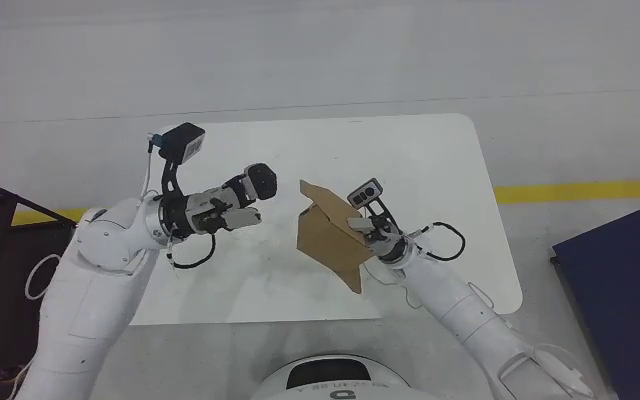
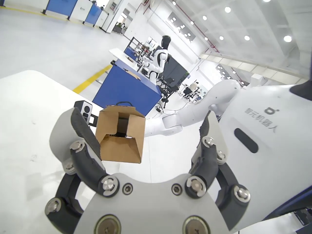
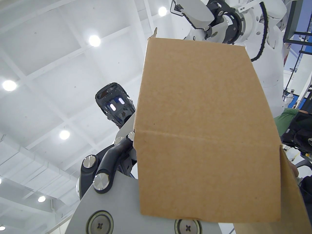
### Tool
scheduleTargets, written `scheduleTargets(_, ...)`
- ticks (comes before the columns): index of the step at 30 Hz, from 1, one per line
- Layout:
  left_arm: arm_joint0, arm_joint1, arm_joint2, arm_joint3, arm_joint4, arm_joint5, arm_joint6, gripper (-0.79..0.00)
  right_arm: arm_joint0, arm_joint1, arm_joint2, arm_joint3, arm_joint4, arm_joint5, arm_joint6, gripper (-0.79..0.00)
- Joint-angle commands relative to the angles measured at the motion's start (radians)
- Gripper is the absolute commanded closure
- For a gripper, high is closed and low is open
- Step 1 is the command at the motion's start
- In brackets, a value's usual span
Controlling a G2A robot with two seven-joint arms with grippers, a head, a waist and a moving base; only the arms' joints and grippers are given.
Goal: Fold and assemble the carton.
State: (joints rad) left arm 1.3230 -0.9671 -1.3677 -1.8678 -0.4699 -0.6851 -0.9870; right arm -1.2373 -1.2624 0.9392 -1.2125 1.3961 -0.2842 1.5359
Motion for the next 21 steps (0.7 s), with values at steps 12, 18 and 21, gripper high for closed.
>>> scheduleTargets(12,0.005,-0.001,0.077,-0.065,-0.016,0.021,-0.116,-0.785,0.011,-0.007,-0.010,0.021,0.003,0.000,0.000,0.000)
scheduleTargets(18,-0.037,-0.014,0.165,-0.055,0.063,0.034,-0.083,-0.785,0.009,-0.008,-0.006,0.025,0.001,0.000,0.000,0.000)
scheduleTargets(21,-0.060,-0.020,0.200,-0.047,0.117,0.044,-0.070,-0.785,0.008,-0.008,-0.006,0.025,0.002,0.000,0.000,0.000)
